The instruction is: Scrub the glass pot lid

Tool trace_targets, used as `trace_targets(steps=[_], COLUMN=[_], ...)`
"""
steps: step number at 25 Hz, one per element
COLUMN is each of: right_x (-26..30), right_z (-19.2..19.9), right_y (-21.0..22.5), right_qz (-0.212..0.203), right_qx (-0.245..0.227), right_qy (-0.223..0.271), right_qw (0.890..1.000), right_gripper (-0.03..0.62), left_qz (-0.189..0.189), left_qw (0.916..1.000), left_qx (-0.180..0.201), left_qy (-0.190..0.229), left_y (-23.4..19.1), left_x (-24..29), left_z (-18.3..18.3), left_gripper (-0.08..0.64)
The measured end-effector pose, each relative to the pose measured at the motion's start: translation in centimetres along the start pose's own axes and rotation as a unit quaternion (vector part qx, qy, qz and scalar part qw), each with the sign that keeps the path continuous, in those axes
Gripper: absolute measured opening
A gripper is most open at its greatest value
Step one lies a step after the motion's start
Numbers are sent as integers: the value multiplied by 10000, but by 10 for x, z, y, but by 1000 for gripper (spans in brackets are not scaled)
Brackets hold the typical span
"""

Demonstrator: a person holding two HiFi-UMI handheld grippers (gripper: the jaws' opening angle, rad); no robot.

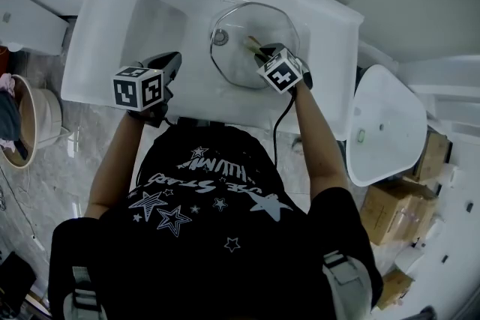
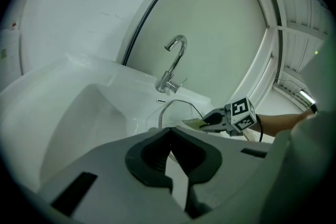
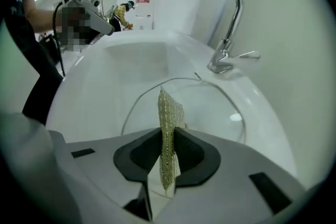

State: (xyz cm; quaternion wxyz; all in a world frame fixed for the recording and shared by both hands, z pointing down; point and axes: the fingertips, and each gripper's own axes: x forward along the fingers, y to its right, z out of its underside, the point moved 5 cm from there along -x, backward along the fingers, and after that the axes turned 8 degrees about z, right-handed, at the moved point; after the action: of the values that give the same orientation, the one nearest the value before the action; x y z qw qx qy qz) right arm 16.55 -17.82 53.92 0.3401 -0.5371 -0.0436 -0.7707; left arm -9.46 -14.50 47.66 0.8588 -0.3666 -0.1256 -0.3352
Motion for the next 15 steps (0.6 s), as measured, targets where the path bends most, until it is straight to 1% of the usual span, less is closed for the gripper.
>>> trace_targets(steps=[2, 3, 5, 9, 12, 15], right_x=[-4, -4, -4, 1, 6, 13], right_z=[-9, -12, -17, -25, -30, -33], right_y=[20, 28, 41, 57, 63, 67], right_qz=[552, 754, 1017, 1352, 1523, 1572], right_qx=[-198, -258, -272, -333, -571, -810], right_qy=[58, 55, 34, 65, 102, 75], right_qw=[9983, 9968, 9944, 9902, 9866, 9842], right_gripper=[71, 71, 71, 71, 71, 71], left_qz=[5, 6, 0, -33, -64, -98], left_qw=[10000, 10000, 10000, 10000, 9999, 9999], left_qx=[1, 5, 11, -7, -4, -23], left_qy=[8, 12, 26, 62, 78, 85], left_y=[0, 1, 1, -2, -3, -7], left_x=[0, 0, 0, 1, 2, 2], left_z=[-1, -2, -3, -7, -10, -11], left_gripper=[8, 8, 8, 8, 8, 8])
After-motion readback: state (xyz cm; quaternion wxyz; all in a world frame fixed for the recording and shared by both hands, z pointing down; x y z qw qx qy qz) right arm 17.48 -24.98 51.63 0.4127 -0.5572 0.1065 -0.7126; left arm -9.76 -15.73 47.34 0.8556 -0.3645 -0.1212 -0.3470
